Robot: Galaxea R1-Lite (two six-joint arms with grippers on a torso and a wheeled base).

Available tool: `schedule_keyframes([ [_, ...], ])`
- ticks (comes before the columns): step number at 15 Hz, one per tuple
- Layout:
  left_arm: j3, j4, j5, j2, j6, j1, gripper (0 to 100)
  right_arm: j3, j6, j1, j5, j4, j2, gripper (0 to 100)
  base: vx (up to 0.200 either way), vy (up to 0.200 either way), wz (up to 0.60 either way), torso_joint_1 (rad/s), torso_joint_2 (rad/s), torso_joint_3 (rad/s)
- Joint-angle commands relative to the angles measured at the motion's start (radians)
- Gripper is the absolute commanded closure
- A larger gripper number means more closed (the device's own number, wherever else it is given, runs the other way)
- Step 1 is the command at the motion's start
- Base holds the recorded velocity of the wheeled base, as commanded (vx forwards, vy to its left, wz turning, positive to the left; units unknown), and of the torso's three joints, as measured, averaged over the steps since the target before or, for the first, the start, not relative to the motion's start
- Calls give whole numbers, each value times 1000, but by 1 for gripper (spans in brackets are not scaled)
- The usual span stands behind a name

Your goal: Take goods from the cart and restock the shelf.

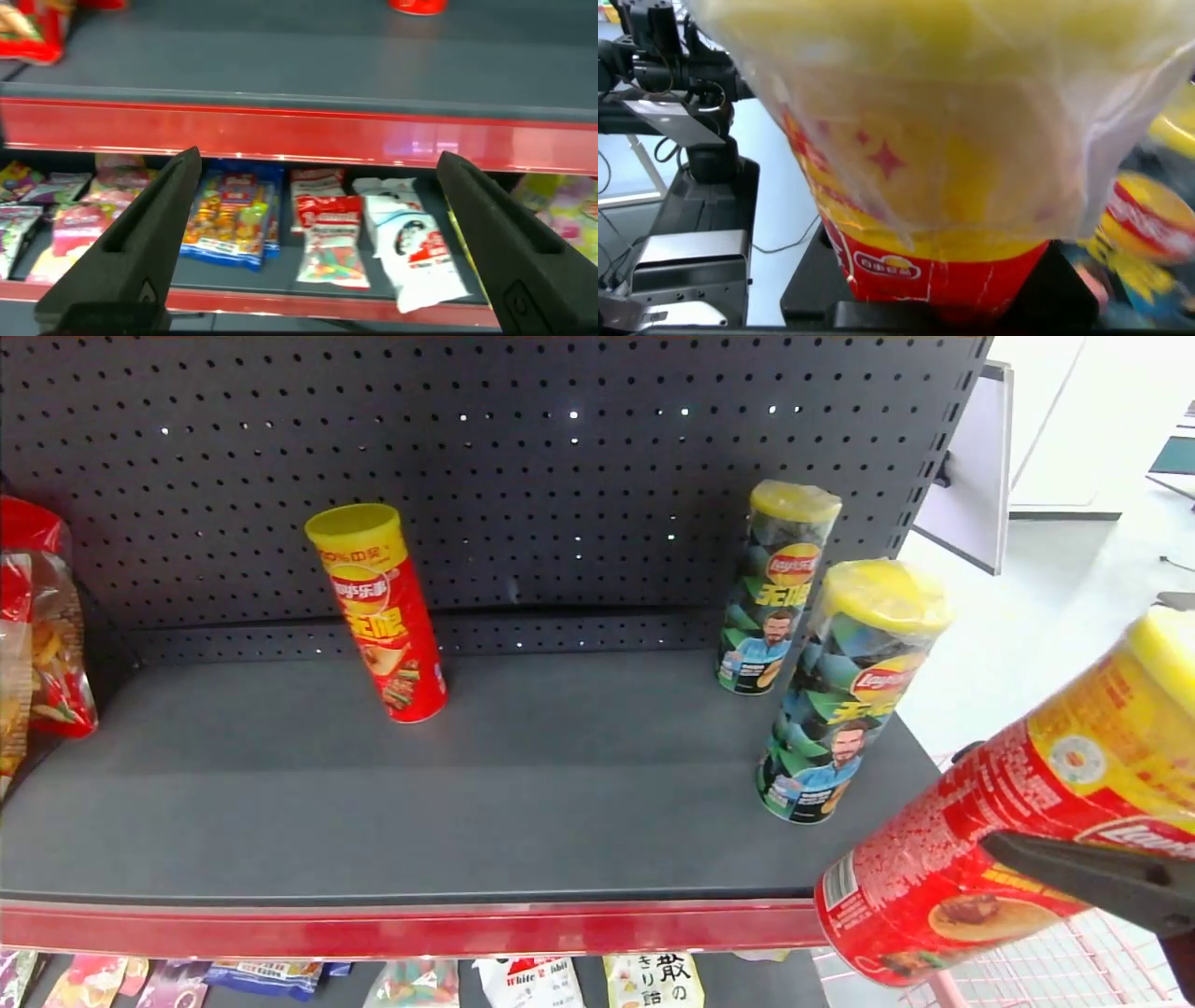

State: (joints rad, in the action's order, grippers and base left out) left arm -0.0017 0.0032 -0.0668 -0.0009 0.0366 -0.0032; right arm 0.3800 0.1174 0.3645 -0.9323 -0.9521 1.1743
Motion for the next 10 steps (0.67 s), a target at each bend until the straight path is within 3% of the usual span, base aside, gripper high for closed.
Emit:
schedule_keyframes([
  [1,0,0,1,1,0,0,0,25,1,1,0,0,33,100,0,200,0,2,7,2],
  [10,0,0,1,1,0,0,0,22,1,-1,0,0,41,100,0,200,0,3,4,2],
])
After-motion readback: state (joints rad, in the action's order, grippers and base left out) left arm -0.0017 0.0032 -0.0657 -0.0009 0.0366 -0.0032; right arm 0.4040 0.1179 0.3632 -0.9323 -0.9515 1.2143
